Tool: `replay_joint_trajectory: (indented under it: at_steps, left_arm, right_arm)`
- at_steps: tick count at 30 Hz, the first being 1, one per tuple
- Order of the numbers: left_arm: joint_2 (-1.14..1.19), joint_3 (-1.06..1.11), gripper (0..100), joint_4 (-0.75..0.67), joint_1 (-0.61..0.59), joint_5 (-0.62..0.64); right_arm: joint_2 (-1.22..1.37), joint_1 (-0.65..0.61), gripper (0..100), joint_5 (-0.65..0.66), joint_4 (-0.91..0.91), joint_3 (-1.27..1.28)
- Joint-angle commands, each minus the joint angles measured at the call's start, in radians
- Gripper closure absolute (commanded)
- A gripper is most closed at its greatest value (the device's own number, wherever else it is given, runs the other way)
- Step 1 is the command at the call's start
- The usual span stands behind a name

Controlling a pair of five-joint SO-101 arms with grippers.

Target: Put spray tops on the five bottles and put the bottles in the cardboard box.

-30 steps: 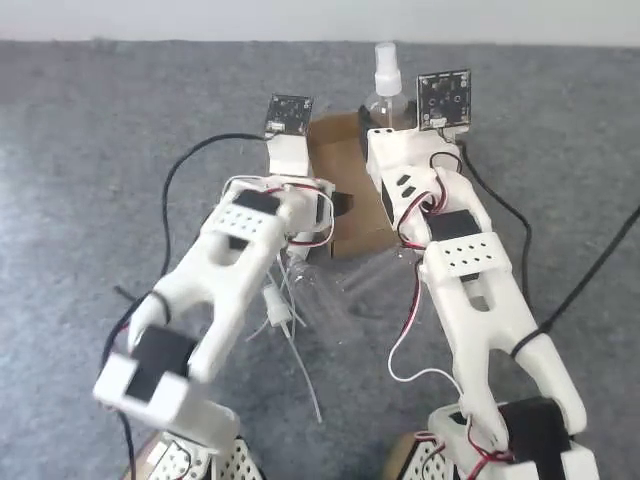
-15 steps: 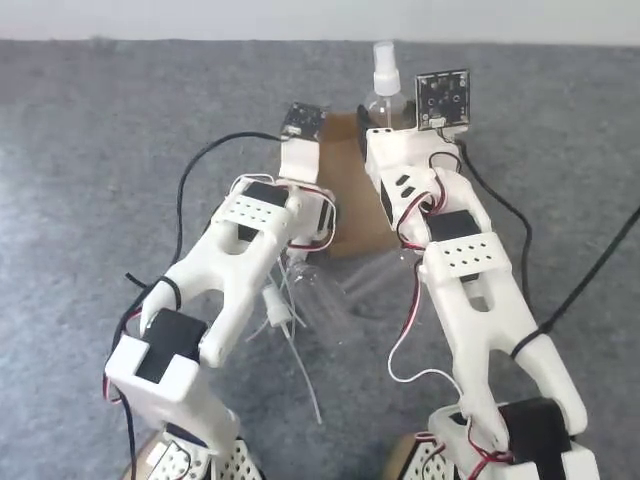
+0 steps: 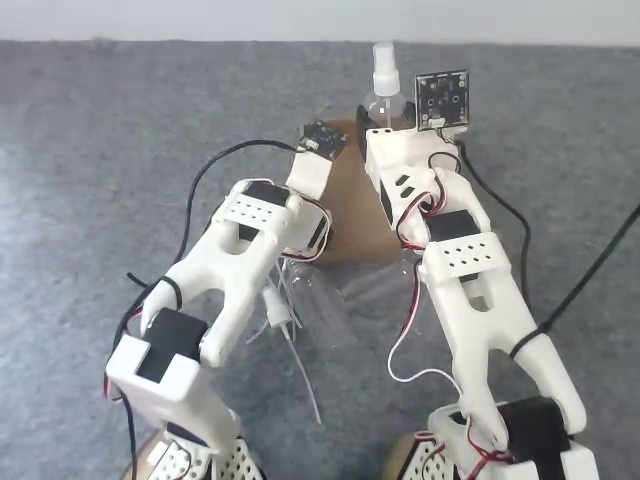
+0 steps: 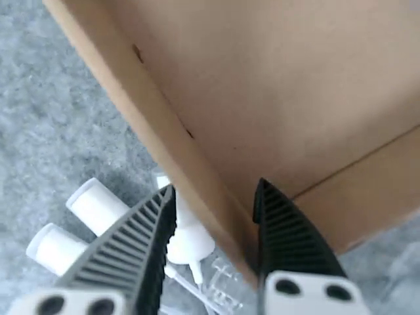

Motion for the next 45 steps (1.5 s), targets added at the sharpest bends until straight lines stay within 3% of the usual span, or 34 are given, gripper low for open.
replay_joint_trajectory:
  at_steps: [1,12,20,23,29,35,41,45]
  left_arm:
    - [-0.012,-0.039,83,0.017,-0.003,-0.061]
    - [-0.169,-0.044,82,0.072,-0.034,-0.089]
    - [-0.345,-0.041,75,0.071,-0.158,-0.081]
    - [-0.486,-0.007,75,0.071,-0.232,0.003]
    - [-0.787,0.217,75,0.064,-0.331,0.081]
    - [-1.026,0.519,74,0.044,-0.404,0.101]
    - [-1.237,0.76,74,-0.074,-0.451,0.094]
    - [-1.323,0.814,74,-0.077,-0.445,0.094]
  right_arm:
    - [-0.059,0.013,99.3,-0.002,0.005,-0.006]
    - [-0.059,0.013,99.3,0.0,0.005,-0.003]
    - [-0.059,0.007,99.3,0.0,0.005,-0.003]
    - [-0.059,0.005,99.3,0.0,-0.005,-0.009]
    - [-0.022,-0.056,99.3,0.002,-0.102,-0.02]
    - [0.186,-0.113,99.3,0.103,-0.122,-0.175]
    - [0.384,-0.111,99.3,-0.012,-0.124,-0.33]
    - [0.438,-0.117,99.3,-0.037,-0.268,-0.276]
